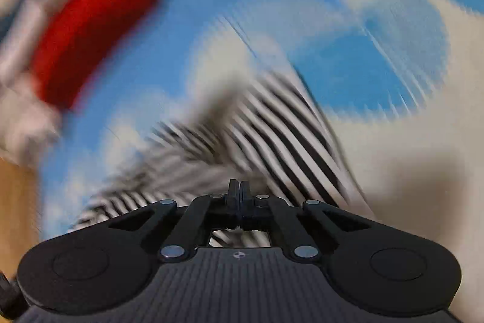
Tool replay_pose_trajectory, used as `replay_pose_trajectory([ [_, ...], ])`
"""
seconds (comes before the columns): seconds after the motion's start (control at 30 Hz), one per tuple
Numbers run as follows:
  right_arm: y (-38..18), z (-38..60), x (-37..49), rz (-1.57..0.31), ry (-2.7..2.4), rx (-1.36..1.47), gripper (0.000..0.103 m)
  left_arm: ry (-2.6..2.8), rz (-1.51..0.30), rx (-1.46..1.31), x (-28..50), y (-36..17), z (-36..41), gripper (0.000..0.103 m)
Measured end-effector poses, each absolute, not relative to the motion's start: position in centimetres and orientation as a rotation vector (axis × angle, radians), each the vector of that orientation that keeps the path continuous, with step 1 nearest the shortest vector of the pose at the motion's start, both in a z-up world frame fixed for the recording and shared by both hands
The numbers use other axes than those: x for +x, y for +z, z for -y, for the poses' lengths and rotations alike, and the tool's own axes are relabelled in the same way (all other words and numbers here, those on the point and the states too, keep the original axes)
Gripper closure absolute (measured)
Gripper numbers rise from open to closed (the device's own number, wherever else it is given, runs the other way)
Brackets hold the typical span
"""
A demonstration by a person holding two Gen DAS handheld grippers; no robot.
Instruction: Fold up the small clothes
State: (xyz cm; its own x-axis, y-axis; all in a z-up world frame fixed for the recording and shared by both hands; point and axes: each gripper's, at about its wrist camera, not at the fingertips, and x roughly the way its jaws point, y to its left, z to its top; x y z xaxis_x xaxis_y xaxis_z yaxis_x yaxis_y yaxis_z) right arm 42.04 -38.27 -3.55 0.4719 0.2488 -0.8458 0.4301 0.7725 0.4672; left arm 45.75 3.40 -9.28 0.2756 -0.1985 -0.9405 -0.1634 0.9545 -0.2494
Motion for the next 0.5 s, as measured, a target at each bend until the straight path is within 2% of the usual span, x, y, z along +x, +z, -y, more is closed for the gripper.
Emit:
replay_pose_trajectory([
  [0.03, -4.9, 38.4, 41.8, -1.153, -0.166, 0.709, 0.103, -0.012, -1.337, -0.347, 45.6, -10.3, -3.7, 0.095],
  [0.1, -5.8, 38.7, 41.6, -1.164, -0.216, 0.728, 0.099, 0.006, -1.336, -0.414, 45.4, -10.8, -4.6, 0.083],
  [0.13, -5.6, 38.8, 41.7, -1.131, -0.214, 0.756, 0.098, 0.007, -1.317, -0.427, 45.3, -10.5, -4.8, 0.070],
  [0.17, -5.1, 38.8, 41.9, -1.095, -0.197, 0.778, 0.093, 0.011, -1.284, -0.444, 45.3, -9.9, -5.0, 0.064],
  [0.2, -4.5, 38.6, 42.2, -1.064, -0.173, 0.788, 0.076, 0.017, -1.258, -0.464, 45.4, -9.5, -5.2, 0.062],
  [0.23, -3.9, 38.3, 42.4, -1.032, -0.151, 0.793, 0.065, 0.020, -1.226, -0.504, 45.3, -9.1, -5.5, 0.061],
  [0.27, -3.4, 38.1, 42.5, -1.006, -0.135, 0.794, 0.046, 0.017, -1.210, -0.537, 45.3, -9.0, -5.7, 0.061],
  [0.3, -3.0, 37.6, 42.8, -0.986, -0.118, 0.783, 0.041, 0.011, -1.200, -0.574, 45.2, -9.1, -5.8, 0.061],
  [0.5, -3.6, 35.4, 43.7, -1.050, -0.073, 0.694, 0.044, -0.014, -1.176, -0.668, 44.6, -9.4, -5.5, 0.061],
])
